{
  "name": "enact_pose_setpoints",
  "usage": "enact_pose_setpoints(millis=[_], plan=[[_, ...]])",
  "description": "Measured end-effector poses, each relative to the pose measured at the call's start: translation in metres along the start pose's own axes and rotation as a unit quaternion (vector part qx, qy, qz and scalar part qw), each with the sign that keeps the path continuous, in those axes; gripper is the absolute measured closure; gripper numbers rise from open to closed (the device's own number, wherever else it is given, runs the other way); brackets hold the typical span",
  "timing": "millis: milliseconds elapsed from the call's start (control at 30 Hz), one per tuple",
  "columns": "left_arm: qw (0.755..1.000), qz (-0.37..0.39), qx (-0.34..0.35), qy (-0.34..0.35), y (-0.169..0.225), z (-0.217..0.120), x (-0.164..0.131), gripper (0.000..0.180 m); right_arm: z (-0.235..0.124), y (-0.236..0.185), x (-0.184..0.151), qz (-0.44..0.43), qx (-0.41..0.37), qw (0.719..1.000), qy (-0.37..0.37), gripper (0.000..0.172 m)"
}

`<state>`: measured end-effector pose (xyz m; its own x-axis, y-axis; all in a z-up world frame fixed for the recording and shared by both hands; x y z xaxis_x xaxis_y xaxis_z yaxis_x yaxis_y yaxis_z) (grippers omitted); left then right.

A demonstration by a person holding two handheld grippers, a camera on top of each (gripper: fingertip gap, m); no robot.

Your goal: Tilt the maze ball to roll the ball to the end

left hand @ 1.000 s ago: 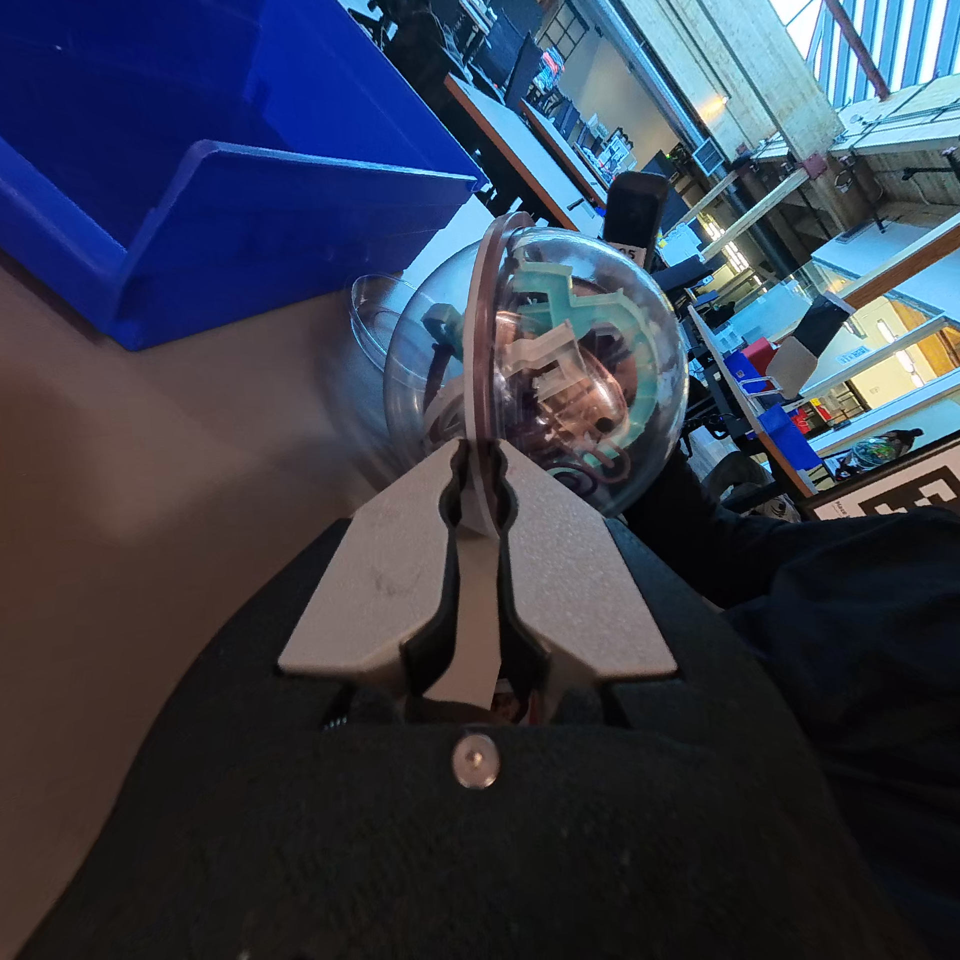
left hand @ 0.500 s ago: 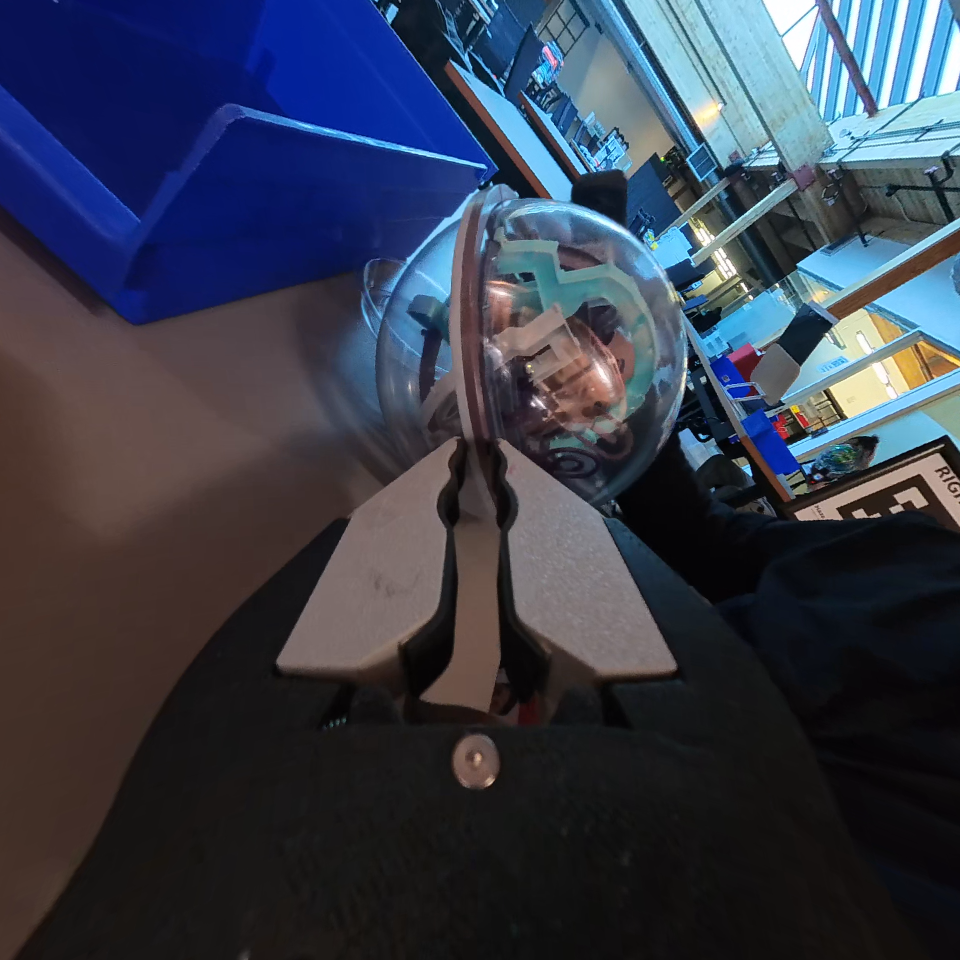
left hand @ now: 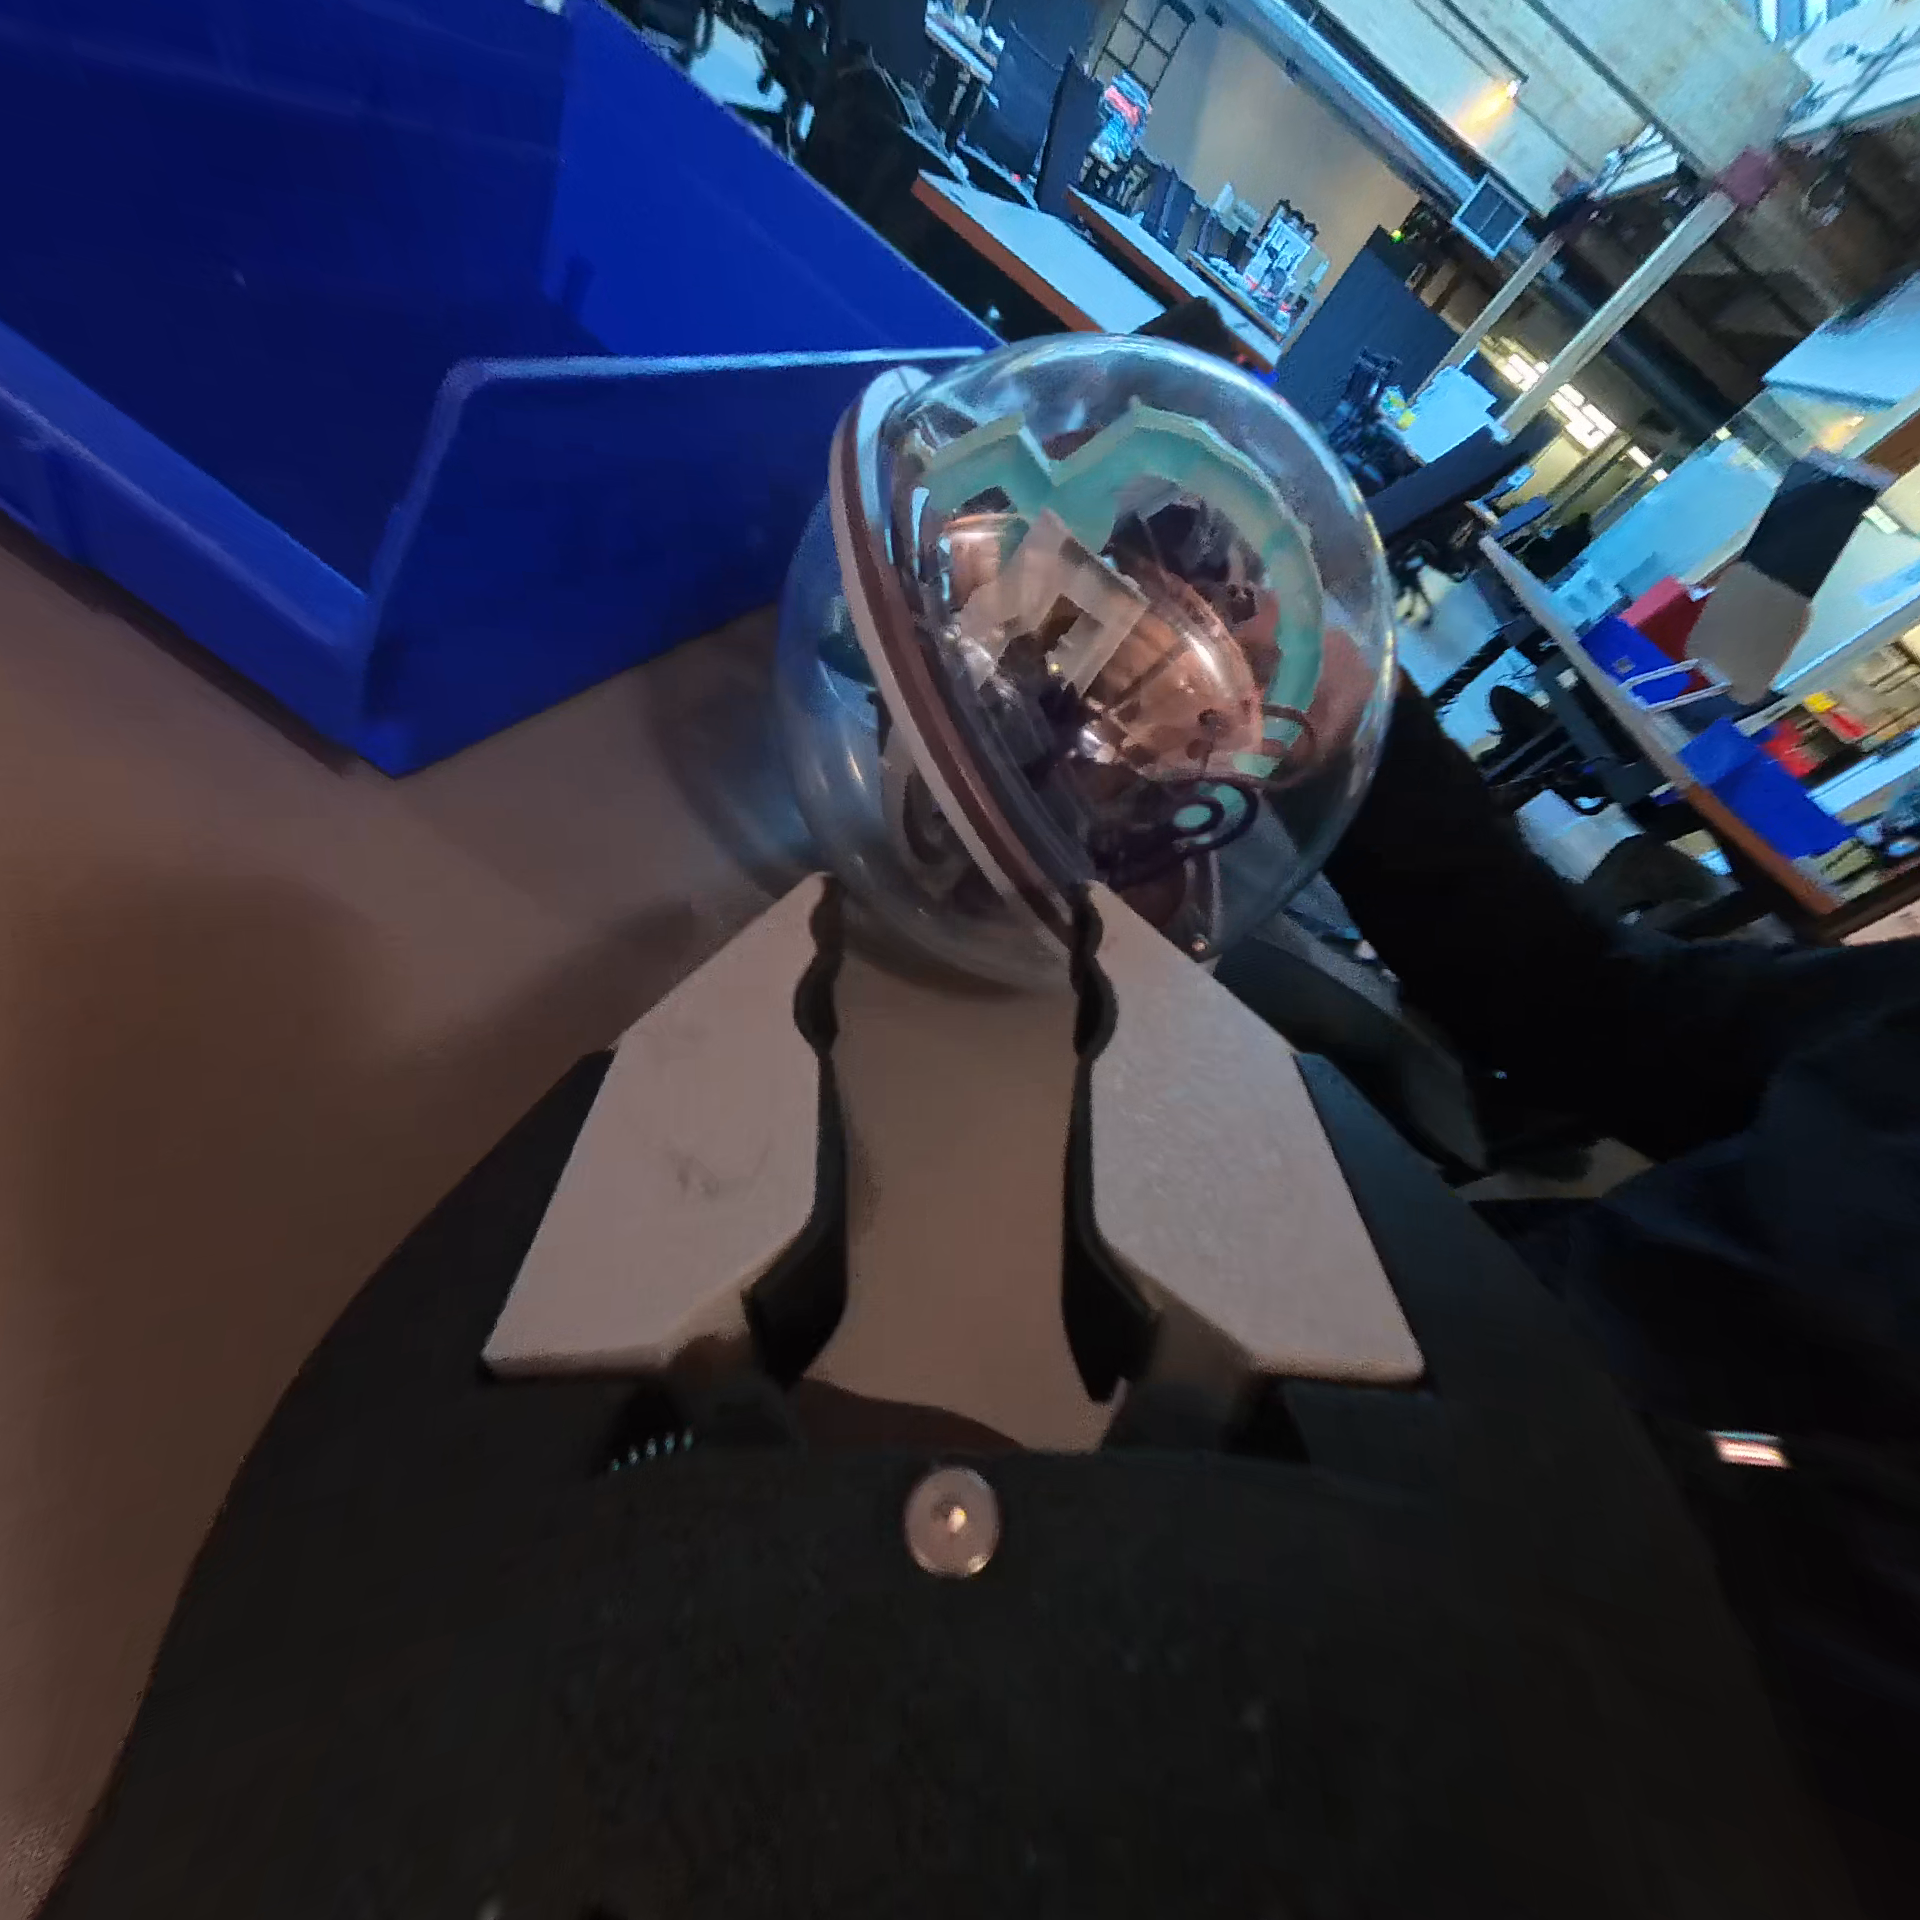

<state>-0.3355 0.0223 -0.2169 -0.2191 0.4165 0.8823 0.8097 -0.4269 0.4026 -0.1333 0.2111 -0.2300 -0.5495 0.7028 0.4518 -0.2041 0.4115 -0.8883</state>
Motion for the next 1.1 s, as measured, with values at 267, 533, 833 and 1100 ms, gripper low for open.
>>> enact_pose_setpoints(millis=[267, 533, 833, 1100], plan=[[0.956, 0.261, 0.127, -0.042, 0.001, -0.008, -0.005, 0.100, 0.001, 0.002, 0.004, 0.013, 0.002, 1.000, 0.004, 0.168], [0.723, 0.629, 0.283, -0.026, 0.028, 0.003, -0.012, 0.122, 0.000, 0.003, 0.006, 0.020, -0.001, 1.000, 0.006, 0.168], [0.574, 0.750, 0.325, -0.051, 0.028, 0.020, -0.019, 0.160, 0.000, 0.005, 0.010, 0.031, 0.003, 1.000, 0.000, 0.168], [0.512, 0.785, 0.345, -0.053, 0.025, 0.026, -0.017, 0.169, -0.001, 0.009, 0.015, 0.038, -0.002, 0.999, -0.001, 0.168]])
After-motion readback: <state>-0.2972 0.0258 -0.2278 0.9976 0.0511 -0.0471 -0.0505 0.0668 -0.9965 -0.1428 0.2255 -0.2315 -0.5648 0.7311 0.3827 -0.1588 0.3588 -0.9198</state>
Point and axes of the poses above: each gripper's, where its closed fingertips meet, z out along the fingers, x out of its top, y = z × x across the jaws, the point moved 6 cm from there along -z, back along the fingers, and after that the axes turned 6 degrees about z, right-handed, at the moved point
